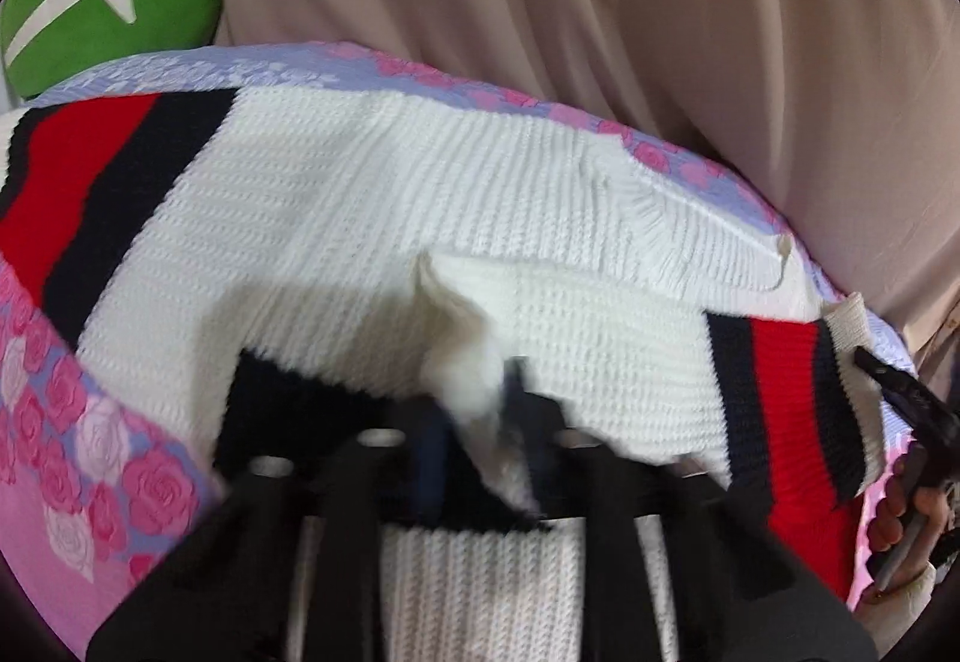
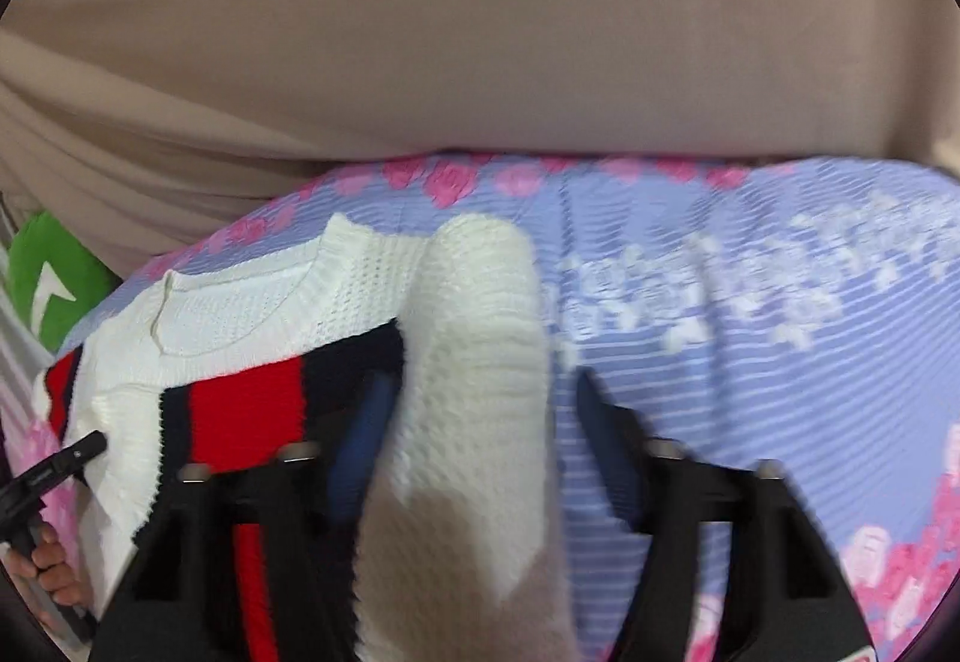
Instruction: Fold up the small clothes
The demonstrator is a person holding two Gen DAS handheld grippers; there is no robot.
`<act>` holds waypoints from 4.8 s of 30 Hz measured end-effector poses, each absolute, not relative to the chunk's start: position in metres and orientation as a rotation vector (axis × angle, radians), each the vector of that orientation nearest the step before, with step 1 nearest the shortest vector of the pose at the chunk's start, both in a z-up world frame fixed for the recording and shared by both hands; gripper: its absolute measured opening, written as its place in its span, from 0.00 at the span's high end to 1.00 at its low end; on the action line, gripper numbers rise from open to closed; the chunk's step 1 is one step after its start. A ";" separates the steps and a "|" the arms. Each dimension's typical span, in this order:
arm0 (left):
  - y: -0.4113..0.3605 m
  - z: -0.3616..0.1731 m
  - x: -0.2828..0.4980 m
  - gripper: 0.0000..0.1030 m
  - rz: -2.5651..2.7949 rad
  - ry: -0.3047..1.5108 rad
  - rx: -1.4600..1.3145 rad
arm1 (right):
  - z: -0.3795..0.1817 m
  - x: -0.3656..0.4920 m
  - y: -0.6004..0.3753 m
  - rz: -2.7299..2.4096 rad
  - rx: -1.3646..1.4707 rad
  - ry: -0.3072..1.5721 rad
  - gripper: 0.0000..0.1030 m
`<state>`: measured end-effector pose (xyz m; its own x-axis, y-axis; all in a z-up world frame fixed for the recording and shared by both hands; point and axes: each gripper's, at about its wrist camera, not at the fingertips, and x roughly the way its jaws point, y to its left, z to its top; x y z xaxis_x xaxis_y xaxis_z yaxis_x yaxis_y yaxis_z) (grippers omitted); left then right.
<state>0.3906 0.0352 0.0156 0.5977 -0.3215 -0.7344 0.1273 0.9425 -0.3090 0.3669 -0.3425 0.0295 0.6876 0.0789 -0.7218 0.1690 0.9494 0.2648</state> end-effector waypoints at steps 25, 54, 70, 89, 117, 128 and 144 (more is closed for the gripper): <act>0.013 0.010 0.390 0.89 -0.260 0.808 -0.082 | 0.003 0.298 -0.317 -0.048 0.157 0.828 0.90; 0.038 0.002 0.355 0.83 -0.292 0.819 -0.079 | 0.011 0.289 -0.306 -0.113 0.202 0.781 0.91; 0.383 0.032 0.399 0.50 0.318 0.685 -0.504 | 0.010 0.266 -0.297 -0.147 0.116 0.713 0.66; 0.290 0.106 0.420 0.94 -0.009 0.443 -0.492 | 0.005 0.268 -0.295 -0.138 0.116 0.727 0.59; 0.086 0.025 0.332 0.31 -0.383 0.763 -0.378 | 0.028 0.265 -0.304 0.032 0.342 0.664 0.41; 0.123 0.014 0.346 0.31 -0.517 0.836 -0.643 | 0.011 0.305 -0.292 -0.023 0.352 0.747 0.41; 0.084 0.014 0.361 0.82 -0.238 0.750 -0.261 | 0.067 0.309 -0.285 -0.110 0.160 0.560 0.92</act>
<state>0.3605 0.0840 0.0144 0.7075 -0.3041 -0.6380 0.1193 0.9411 -0.3163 0.3092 -0.2847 0.0674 0.8419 -0.0606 -0.5363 0.1474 0.9817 0.1205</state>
